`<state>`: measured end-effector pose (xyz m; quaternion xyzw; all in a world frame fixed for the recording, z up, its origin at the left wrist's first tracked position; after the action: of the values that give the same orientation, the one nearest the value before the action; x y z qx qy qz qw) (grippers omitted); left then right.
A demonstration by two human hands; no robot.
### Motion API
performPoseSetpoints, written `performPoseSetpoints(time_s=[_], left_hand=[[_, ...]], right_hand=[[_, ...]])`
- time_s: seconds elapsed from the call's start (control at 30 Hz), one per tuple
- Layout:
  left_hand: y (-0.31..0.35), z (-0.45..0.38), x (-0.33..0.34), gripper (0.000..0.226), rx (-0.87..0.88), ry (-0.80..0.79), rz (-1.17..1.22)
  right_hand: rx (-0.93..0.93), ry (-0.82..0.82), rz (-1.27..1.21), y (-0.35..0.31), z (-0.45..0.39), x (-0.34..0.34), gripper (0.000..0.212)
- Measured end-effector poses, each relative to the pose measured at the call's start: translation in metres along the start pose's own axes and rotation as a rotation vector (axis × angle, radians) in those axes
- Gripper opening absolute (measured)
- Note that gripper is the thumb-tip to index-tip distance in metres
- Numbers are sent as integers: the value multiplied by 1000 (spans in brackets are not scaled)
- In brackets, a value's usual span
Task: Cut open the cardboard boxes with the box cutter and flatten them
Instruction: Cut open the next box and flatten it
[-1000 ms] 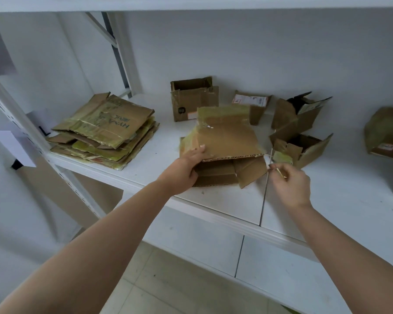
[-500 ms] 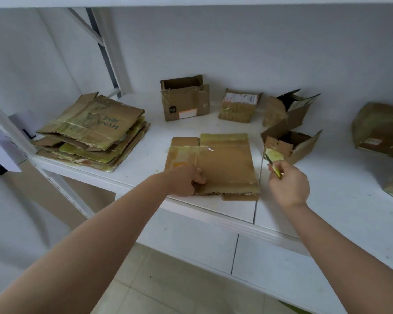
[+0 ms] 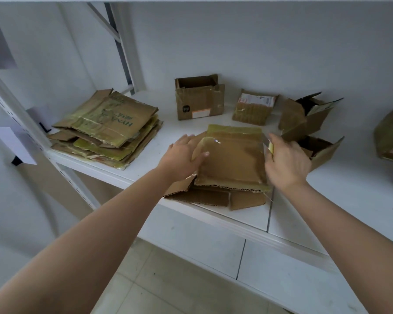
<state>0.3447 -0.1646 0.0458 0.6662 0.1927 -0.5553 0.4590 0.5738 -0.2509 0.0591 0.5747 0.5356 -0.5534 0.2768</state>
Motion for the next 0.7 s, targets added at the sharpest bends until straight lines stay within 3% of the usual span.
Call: performPoseSetpoints(time_s=[0.13, 0.3, 0.43, 0.7], left_hand=[[-5, -15, 19, 64, -55, -75, -150], [-1, -23, 54, 75, -108, -98, -337], [-4, -20, 74, 82, -116, -54, -371], [-9, -26, 81, 81, -114, -130, -351]], right_hand=[[-142, -187, 247, -14, -16, 4, 60], [-226, -447, 286, -24, -14, 40, 64], [-195, -534, 305, -17, -3, 72, 66], [-164, -576, 246, -9, -4, 95, 66]])
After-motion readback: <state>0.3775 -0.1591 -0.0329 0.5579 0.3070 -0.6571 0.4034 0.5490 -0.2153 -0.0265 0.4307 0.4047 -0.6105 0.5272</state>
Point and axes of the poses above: each hand's wrist, its own z-axis away from the middle knuckle, its own x-axis out of the palm, y = z × x, the point moved 1 cm from there along -z, towards the middle knuckle, and after that the axes turned 10 degrees about -y, right-handed, at the moved point
